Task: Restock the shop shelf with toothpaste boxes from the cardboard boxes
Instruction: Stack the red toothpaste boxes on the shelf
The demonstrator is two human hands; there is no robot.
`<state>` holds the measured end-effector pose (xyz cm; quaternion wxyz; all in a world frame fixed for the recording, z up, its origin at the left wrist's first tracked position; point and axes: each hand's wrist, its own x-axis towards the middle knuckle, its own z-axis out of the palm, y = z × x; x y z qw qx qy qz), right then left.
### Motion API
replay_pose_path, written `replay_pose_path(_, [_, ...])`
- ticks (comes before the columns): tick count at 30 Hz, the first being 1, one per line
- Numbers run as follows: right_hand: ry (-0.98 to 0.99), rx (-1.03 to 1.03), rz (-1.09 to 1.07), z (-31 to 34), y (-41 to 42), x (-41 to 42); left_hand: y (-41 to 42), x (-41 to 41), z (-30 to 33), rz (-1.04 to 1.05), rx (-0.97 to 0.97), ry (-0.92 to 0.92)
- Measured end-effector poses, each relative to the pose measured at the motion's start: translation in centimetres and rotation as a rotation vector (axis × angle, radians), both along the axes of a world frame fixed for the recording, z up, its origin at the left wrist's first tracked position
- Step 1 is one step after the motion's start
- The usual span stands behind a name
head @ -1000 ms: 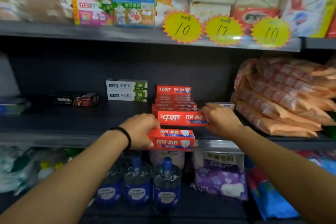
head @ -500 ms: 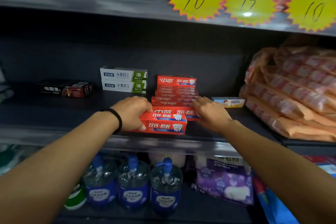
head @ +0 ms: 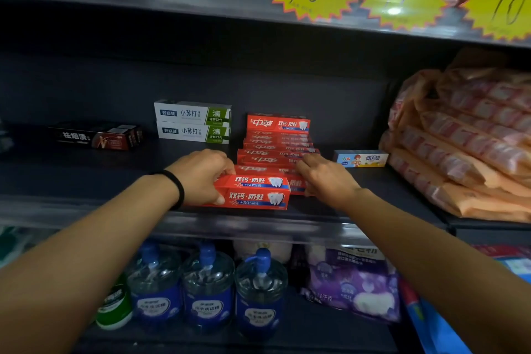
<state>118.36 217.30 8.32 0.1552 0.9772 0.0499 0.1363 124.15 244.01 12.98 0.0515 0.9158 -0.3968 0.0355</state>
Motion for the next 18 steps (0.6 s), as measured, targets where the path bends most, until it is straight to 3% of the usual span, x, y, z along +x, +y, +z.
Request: replay_pose_path(18, [0.009, 0.009, -0.028, 0.5, 0.1, 2.1, -0.8, 0.6, -0.7, 0.000, -0.019, 0.030])
